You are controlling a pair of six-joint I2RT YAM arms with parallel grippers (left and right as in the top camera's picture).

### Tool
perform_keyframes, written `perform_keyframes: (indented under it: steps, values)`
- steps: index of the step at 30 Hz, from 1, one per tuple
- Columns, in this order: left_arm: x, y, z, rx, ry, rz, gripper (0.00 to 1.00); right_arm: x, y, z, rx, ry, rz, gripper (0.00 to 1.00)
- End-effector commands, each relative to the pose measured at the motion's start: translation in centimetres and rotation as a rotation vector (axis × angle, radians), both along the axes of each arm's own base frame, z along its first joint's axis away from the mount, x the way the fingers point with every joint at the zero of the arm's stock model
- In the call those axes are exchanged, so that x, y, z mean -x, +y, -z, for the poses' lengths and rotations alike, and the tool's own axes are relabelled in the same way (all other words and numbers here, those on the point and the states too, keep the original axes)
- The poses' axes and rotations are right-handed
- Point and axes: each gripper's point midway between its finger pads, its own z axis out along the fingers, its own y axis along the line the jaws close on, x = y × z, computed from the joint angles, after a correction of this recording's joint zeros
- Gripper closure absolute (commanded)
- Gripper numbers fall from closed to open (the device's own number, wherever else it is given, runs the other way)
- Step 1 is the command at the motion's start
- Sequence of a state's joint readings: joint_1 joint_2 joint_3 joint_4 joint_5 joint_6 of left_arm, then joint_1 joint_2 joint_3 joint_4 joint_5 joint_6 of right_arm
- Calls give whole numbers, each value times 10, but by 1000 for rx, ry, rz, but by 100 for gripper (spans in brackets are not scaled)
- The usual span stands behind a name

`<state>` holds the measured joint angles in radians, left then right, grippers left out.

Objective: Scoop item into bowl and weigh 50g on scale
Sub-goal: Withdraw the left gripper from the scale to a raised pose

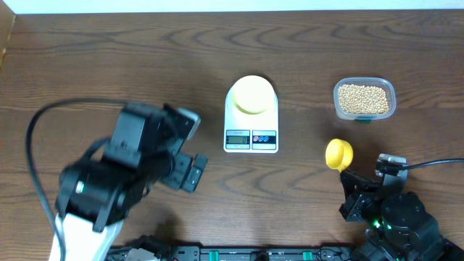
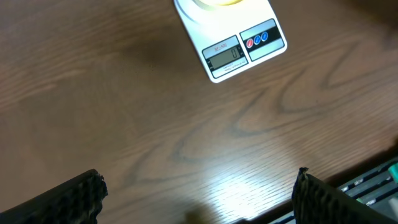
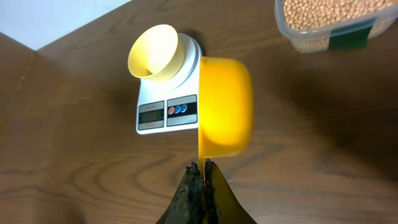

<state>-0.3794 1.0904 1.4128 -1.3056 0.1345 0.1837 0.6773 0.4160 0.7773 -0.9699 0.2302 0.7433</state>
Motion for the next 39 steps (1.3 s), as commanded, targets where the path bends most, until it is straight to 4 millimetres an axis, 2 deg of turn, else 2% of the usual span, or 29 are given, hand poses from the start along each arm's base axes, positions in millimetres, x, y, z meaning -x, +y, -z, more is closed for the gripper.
perform_keyframes:
  steps: [1,5,6,9,11,14,19,25,33,39]
  values:
    - [-10,-1,9,-71,43,72,2,0,0,-6,-52,4,27,99]
    - [-15,-6,20,-59,110,47,2,0,0,-6,-52,4,27,99]
    - [-14,-12,21,-43,111,90,2,0,0,-6,-52,4,27,99]
    - [-6,-47,10,95,66,348,2,0,0,-6,-51,4,27,99]
    - [-4,-57,2,155,36,406,2,0,0,-6,-51,4,27,99]
    - [-8,-52,2,171,23,397,2,0,0,-6,-51,4,27,99]
    - [0,-51,-1,266,24,479,2,0,0,-5,-49,6,27,99]
    - [1,-32,5,266,-1,425,2,1,-1,-3,-44,13,28,99]
    - [10,-29,-1,259,-43,434,2,3,-3,1,-27,24,29,99]
    - [14,-29,5,255,-23,446,2,2,-4,6,-17,33,32,99]
